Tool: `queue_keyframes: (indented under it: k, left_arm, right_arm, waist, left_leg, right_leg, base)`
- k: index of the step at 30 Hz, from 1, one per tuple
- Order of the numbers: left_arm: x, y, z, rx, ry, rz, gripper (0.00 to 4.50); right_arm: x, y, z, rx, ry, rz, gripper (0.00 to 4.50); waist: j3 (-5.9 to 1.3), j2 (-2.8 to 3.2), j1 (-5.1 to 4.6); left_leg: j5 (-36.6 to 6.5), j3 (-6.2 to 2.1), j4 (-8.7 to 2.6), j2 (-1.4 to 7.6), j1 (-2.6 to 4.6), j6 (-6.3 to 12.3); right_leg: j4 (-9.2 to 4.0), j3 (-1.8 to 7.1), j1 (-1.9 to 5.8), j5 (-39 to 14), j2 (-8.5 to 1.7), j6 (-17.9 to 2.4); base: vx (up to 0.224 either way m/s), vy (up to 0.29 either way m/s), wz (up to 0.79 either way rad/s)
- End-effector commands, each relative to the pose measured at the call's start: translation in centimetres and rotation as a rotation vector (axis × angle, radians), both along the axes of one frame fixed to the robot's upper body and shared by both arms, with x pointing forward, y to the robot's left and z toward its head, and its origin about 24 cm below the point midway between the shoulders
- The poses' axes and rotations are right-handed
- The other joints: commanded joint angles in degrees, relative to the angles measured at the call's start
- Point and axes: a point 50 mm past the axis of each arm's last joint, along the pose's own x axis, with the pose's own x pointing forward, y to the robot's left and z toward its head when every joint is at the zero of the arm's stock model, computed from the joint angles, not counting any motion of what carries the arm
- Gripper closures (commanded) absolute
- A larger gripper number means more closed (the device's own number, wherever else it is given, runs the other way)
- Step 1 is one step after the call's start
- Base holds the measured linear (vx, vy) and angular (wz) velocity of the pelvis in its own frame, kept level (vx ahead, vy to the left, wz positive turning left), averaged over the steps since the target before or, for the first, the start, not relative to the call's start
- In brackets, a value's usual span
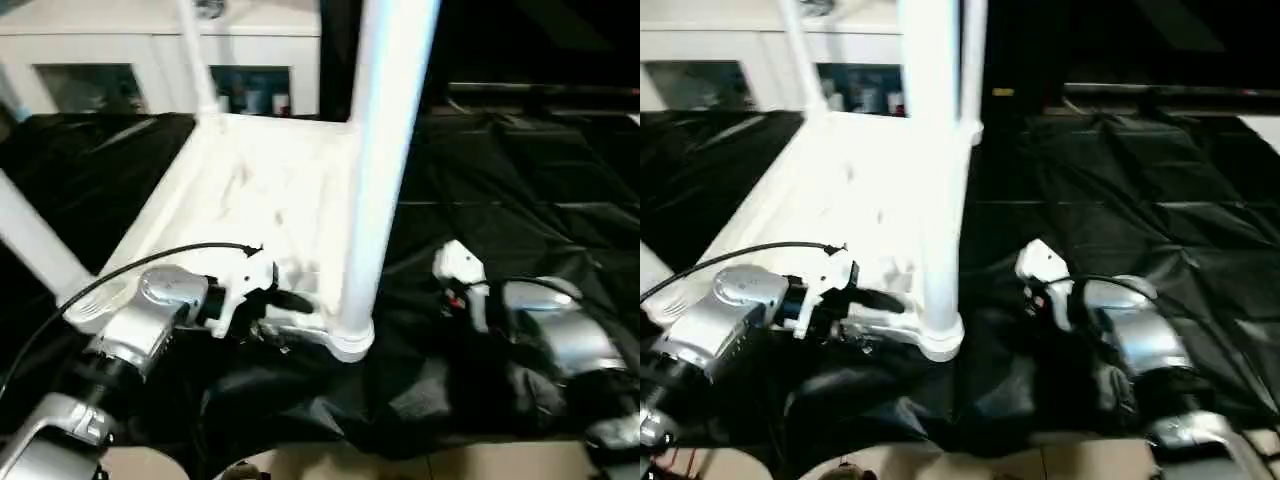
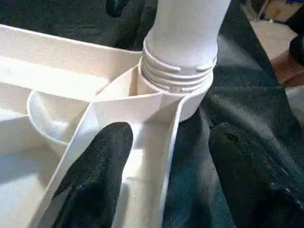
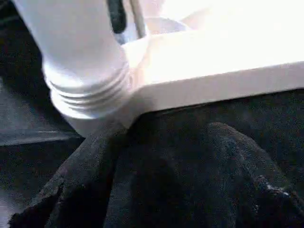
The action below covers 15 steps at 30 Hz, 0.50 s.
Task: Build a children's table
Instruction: Rotate table base, then rotate leg to tighten
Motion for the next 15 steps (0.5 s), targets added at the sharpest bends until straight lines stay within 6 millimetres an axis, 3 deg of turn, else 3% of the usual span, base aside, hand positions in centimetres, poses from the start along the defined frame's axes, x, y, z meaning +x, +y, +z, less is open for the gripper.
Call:
queue_keyframes:
  k: [1, 6, 11, 13, 15]
  left_arm:
    - [0.4, 0.0, 0.2, 0.031, -0.024, -0.024, 1.8]
    - [0.7, 0.6, -0.1, 0.07, -0.028, -0.032, 2.2]
    - [0.7, 0.8, -0.3, 0.078, -0.022, -0.041, 2.57]
    - [0.7, 0.9, -0.4, 0.087, -0.02, -0.048, 2.7]
    - [0.8, 1.0, -0.4, 0.092, -0.024, -0.05, 3.03]
  right_arm:
    - [-0.1, -0.1, 0.2, -0.012, 0.007, 0.021, 1.35]
    - [-0.4, 0.0, 0.5, -0.011, 0.027, 0.04, 1.35]
    - [-0.5, 0.0, 0.6, -0.016, 0.037, 0.046, 1.35]
    - [-0.6, -0.1, 0.6, -0.02, 0.041, 0.05, 1.35]
    - [-0.7, -0.1, 0.6, -0.023, 0.042, 0.051, 1.35]
  waist:
    - [-3.96, 0.24, 0.28]
    - [-4.01, 0.18, 0.39]
    - [-4.14, 0.6, 0.52]
    - [-4.08, 0.49, 0.61]
    - [-4.1, 0.54, 0.72]
  left_leg:
    - [-16.08, 0.17, -4.01, 0.95, 0.83, 1.3]
    - [-15.74, 0.09, -3.99, 0.94, 0.74, 1.23]
    - [-15.46, 0.07, -3.93, 0.99, 0.83, 1.19]
    - [-16.18, 0.09, -3.98, 1.01, 0.88, 1.03]
    - [-16.67, 0.09, -3.96, 0.99, 0.98, 0.83]
  right_leg:
    - [-4.25, 1.96, 2.76, -13.59, -2.39, -13.49]
    - [-4.18, 1.94, 2.91, -12.7, -2.36, -13.25]
    - [-3.94, 1.9, 2.91, -10.47, -2.37, -14.27]
    - [-4.05, 1.89, 2.88, -11.06, -2.38, -14.43]
    - [-4.1, 1.9, 2.86, -11.5, -2.42, -14.32]
  base:
    - [0.0, 0.0, 0.0]
    - [0.0, 0.0, 0.0]
    - [0.0, 0.0, 0.0]
    - [0.0, 0.0, 0.0]
    - [0.0, 0.0, 0.0]
